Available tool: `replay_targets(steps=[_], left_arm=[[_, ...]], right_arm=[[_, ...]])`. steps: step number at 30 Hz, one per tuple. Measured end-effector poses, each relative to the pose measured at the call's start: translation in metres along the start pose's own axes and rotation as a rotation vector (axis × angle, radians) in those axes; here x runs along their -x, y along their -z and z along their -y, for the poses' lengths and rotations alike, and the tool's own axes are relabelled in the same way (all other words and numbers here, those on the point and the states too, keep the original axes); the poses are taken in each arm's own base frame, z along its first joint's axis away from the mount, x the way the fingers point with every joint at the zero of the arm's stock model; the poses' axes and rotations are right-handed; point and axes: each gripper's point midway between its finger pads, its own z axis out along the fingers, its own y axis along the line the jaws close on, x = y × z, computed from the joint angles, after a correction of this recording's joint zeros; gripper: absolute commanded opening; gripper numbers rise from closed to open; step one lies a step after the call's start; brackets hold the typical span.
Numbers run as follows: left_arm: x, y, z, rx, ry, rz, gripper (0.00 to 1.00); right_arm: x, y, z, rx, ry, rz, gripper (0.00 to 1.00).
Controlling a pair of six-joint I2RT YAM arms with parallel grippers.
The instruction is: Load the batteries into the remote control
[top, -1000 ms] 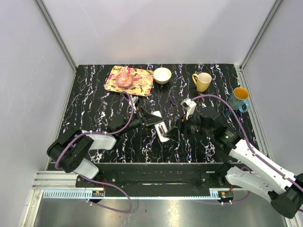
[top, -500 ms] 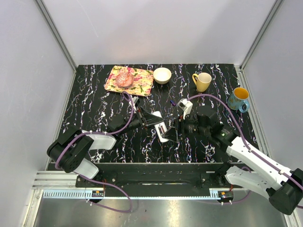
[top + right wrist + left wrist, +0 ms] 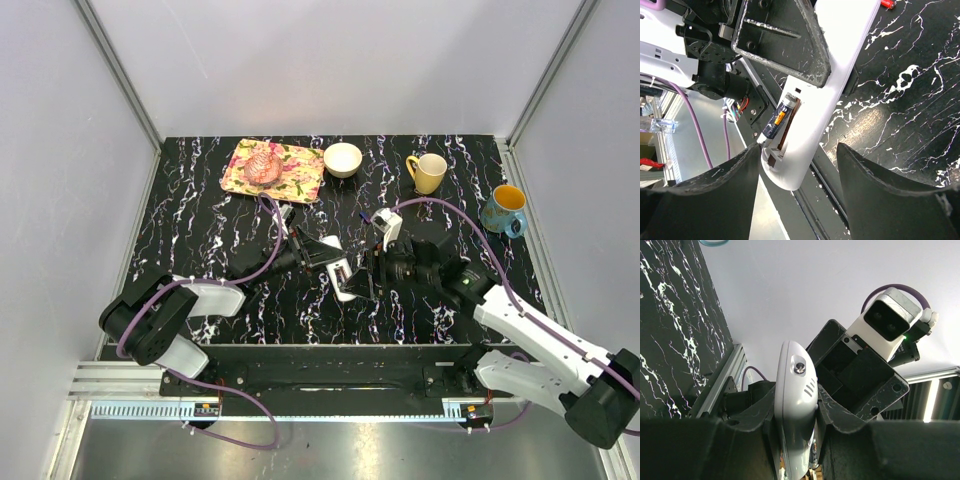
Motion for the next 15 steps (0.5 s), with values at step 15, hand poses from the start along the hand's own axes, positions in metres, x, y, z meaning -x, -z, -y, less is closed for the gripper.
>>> replay_targets(steps=[15], left_arm=[[-0.0009, 0.0003, 0.0010, -0.003, -0.008, -0.005, 0.00]], right_arm=[[-0.0027, 0.0001, -0.0028, 0.011, -0.017, -0.023, 0.71]])
